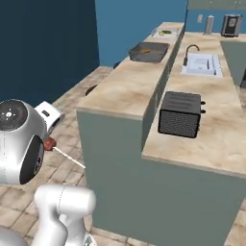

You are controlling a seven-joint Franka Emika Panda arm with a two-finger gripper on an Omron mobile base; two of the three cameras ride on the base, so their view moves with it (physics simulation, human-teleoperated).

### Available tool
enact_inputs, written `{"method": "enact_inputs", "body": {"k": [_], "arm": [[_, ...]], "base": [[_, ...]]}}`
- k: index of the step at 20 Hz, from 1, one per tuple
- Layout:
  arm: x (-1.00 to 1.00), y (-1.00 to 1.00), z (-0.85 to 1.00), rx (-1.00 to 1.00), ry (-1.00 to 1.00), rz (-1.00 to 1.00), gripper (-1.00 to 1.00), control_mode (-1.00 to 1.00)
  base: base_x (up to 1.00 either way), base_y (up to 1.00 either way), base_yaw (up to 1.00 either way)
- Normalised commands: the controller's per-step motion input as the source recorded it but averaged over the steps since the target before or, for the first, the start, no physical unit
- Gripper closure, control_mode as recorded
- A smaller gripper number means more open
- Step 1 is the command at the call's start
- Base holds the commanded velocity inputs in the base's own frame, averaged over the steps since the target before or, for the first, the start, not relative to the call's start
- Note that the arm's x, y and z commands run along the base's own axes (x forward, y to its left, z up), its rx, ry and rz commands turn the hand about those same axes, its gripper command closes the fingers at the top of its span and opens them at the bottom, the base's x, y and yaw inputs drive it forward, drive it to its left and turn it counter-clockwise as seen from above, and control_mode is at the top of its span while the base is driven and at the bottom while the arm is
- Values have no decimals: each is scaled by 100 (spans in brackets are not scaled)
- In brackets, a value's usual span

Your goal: Place the cold items (lemon and cucumber) from the fridge in one tupperware on the dining counter. Place the warm items (kebab skewer and hot dog) in the stove area in another tupperware.

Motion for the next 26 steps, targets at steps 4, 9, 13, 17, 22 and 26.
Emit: {"method": "enact_inputs", "body": {"k": [4, 9, 13, 17, 22, 26], "arm": [[0, 0, 0, 0, 0, 0, 100, 100], [0, 0, 0, 0, 0, 0, 100, 100], [0, 0, 0, 0, 0, 0, 100, 100], [0, 0, 0, 0, 0, 0, 100, 100], [0, 0, 0, 0, 0, 0, 100, 100], [0, 0, 0, 0, 0, 0, 100, 100]], "base": [[29, 100, -39], [29, 100, -41], [31, 100, -43], [32, 100, -44], [34, 100, -46], [36, 100, -46]]}}
